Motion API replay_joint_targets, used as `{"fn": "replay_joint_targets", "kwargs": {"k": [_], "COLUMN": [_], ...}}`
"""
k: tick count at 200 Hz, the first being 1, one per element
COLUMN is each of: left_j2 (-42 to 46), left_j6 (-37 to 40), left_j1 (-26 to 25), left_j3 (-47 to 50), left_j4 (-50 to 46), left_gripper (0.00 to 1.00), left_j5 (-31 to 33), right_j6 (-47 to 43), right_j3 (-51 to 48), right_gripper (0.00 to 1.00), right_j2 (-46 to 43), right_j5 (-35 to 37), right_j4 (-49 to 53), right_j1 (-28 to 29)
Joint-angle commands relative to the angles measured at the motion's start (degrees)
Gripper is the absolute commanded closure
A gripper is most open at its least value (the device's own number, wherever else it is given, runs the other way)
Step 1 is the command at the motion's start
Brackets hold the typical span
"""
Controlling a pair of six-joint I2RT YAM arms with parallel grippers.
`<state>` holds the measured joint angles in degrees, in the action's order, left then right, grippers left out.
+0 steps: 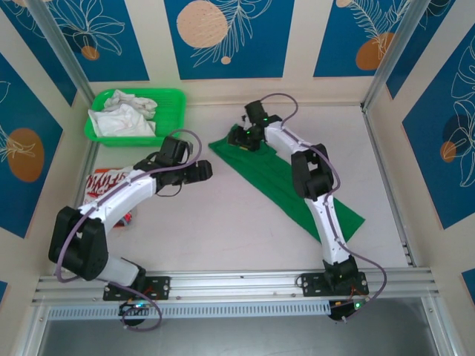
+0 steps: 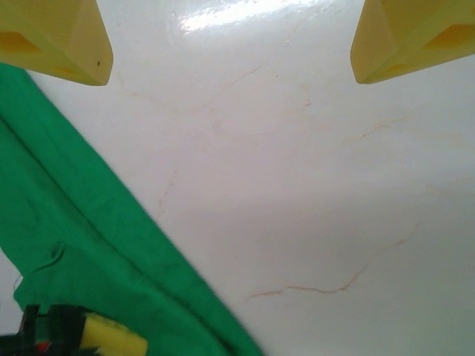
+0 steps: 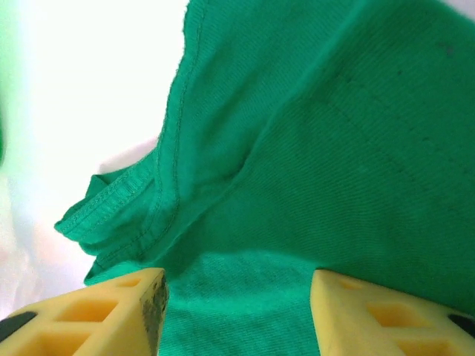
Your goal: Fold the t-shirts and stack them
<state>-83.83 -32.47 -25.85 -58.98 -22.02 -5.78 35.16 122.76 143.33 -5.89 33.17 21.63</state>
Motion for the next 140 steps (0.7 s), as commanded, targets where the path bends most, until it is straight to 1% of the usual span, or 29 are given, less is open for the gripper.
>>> {"fn": "replay_joint_targets", "kwargs": {"k": [1, 47, 75, 89, 110, 140], "left_j2": [-2.5, -4.2, -4.4, -4.4, -4.3, -3.0], "left_j6": [0.1, -0.6, -0.2, 0.6, 2.4, 3.9], "left_j1": [-2.3, -5.4, -6.9, -7.9, -9.8, -10.9], "left_j3": [-0.9, -1.0, -0.8, -0.7, -1.0, -0.3], "left_j4": [3.2, 6.6, 8.1, 8.9, 8.9, 10.2], "left_gripper": [0.15, 0.12, 0.11, 0.1, 0.09, 0.09], "left_j5": [-2.8, -4.4, -4.1, -3.3, -0.5, 0.7], "right_j6": [2.8, 0.5, -1.7, -3.4, -6.2, -7.6], "right_j3": [1.2, 8.3, 12.1, 12.0, 5.9, -14.4], "right_gripper": [0.43, 0.39, 0.37, 0.35, 0.3, 0.22], "right_j2": [2.5, 4.6, 4.7, 2.7, -4.6, -20.6], "right_j5": [2.7, 3.8, 3.3, 2.9, 3.1, 5.9], "right_j4": [5.5, 11.9, 15.2, 15.9, 13.7, 4.7], "right_j1": [-4.6, -12.7, -16.2, -17.1, -17.5, -17.5]}}
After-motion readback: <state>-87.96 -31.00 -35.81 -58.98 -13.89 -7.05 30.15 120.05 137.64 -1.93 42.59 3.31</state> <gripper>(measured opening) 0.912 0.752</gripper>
